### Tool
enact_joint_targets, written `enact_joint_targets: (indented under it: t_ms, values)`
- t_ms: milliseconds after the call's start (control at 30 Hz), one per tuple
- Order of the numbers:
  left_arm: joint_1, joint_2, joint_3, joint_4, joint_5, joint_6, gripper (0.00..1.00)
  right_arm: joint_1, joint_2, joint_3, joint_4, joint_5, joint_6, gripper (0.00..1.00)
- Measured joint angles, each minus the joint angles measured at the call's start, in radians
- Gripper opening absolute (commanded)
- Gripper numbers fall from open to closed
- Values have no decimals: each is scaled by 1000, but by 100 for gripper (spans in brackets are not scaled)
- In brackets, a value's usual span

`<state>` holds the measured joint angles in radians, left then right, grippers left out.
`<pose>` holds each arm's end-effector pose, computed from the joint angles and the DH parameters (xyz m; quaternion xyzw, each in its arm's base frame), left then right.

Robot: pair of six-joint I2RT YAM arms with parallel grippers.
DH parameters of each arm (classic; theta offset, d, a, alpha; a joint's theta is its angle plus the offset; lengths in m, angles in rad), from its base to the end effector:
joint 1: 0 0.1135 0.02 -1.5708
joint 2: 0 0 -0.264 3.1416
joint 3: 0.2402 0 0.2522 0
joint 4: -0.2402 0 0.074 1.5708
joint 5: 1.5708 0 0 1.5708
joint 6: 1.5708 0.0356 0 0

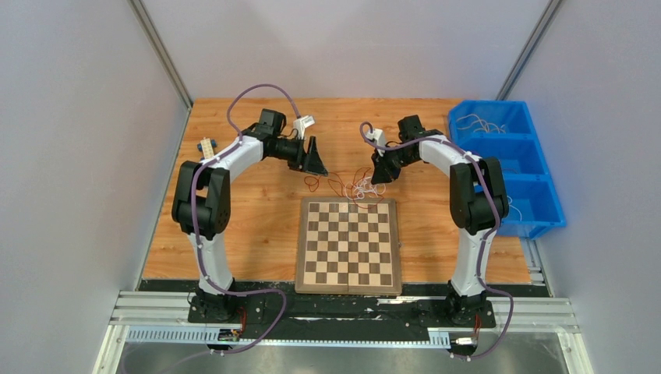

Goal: Untangle the cables

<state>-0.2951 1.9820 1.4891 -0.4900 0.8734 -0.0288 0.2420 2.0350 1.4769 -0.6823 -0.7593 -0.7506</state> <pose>0.3972 -0.1493 0.2118 0.2366 0.8433 -0.4419 0.1938 0.3923 0.1221 0.1763 -0.4898 0.7766 0.3154 0.2398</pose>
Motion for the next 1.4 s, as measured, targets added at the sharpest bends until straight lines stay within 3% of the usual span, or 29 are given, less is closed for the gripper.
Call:
enact_joint_targets:
  t_ms: [267, 333, 500, 533, 733, 933, 1167, 1400]
  values:
    - [-94, 112, 165, -70, -118, 247, 75, 3, 0, -3, 3, -1, -6, 0]
    - [-116, 140, 184, -79, -138, 272, 62, 3, 0, -3, 4, -1, -6, 0]
    - [-150, 200, 203, -132, -184, 317, 4, 3, -4, -3, 10, 27, -6, 0]
    - [-151, 202, 202, -147, -191, 325, 1, 3, -6, -5, 15, 45, -6, 0]
    - [-92, 80, 113, -156, -158, 295, 0, 3, -10, -39, 77, 184, -6, 0]
    - [136, -177, 97, -128, -87, 190, 0, 3, -10, -71, 114, 298, -11, 0]
    - [386, -364, 206, 1, -42, -10, 0, 10, -10, -80, 161, 360, -24, 0]
    - [570, -396, 338, 233, -23, -287, 0, 13, -21, -106, 201, 385, -51, 0]
